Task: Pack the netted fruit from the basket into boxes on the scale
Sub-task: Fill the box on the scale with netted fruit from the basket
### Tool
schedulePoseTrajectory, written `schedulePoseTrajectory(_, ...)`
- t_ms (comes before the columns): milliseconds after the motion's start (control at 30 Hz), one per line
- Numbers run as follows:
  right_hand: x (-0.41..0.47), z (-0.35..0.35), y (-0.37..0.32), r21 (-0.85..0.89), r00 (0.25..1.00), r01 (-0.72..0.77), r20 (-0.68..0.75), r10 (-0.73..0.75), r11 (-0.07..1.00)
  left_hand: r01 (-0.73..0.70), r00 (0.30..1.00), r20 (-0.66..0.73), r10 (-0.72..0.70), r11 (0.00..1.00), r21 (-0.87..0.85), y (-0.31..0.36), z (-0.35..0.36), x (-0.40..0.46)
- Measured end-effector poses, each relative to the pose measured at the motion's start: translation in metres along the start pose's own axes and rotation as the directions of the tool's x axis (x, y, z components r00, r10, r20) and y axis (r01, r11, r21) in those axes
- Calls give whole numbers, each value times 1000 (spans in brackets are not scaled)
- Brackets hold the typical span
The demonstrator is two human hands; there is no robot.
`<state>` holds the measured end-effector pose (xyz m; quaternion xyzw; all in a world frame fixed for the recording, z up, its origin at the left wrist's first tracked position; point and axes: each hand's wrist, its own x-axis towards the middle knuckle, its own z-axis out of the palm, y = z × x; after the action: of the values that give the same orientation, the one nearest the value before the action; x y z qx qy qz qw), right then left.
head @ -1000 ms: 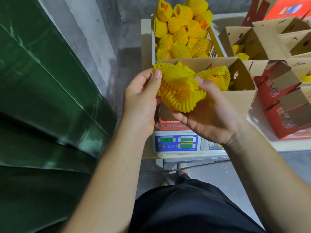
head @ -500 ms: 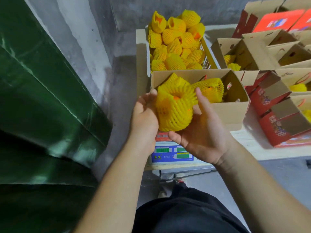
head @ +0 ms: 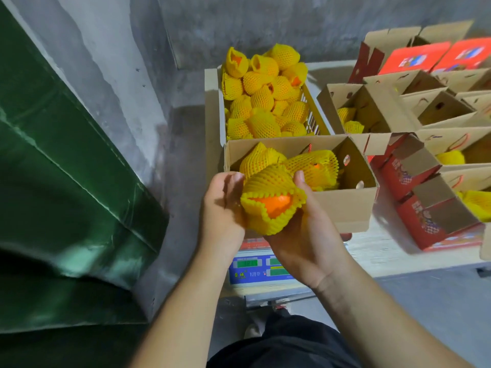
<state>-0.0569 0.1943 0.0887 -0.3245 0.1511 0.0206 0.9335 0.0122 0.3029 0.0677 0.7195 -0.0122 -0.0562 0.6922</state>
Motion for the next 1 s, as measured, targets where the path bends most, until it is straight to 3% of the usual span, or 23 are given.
schedulePoseTrajectory(233,20,14,-32,14,986,154,-73,-153,988,-262,964,-55,260,965,-20,-2,13,24)
schedulePoseTrajectory(333,36,11,-60,3,979,154,-137,-152,988,-332,914,229,336,942,-57,4,15,27)
schedulePoseTrajectory(400,45,10,-80,-90,983,152,-90,-160,984,-231,865,452,219,972,-28,7,16,33)
schedulePoseTrajectory(433,51,9,-88,-183,980,170,-72,-186,968,-200,859,486,160,979,32,9,18,36)
schedulePoseTrajectory(467,58,8,-93,-335,967,222,-46,-251,916,-199,873,462,152,978,54,10,23,39)
schedulePoseTrajectory(500,65,9,-97,-527,935,309,15,-354,792,-208,903,387,187,978,13,10,30,42)
schedulePoseTrajectory(533,75,9,-100,-695,886,393,111,-450,602,-216,933,280,224,975,-61,7,39,45)
schedulePoseTrajectory(567,85,9,-102,-792,841,448,218,-495,414,-217,957,172,234,969,-115,4,47,48)
schedulePoseTrajectory(633,106,11,-110,-857,798,474,320,-510,204,-209,976,21,215,964,-164,2,61,54)
schedulePoseTrajectory(700,129,8,-120,-886,800,450,347,-489,108,-196,981,-54,189,956,-220,0,68,62)
schedulePoseTrajectory(767,151,7,-129,-928,851,372,328,-410,29,-120,992,-84,98,936,-330,2,73,72)
schedulePoseTrajectory(867,179,10,-131,-968,950,239,249,-188,-74,-37,998,-62,4,830,-557,7,80,89)
schedulePoseTrajectory(933,190,12,-125,-972,973,224,227,-50,-68,-36,999,-43,11,753,-657,6,82,95)
schedulePoseTrajectory(1000,199,9,-122,-963,973,229,224,50,-139,-28,999,-51,-9,740,-672,4,83,100)
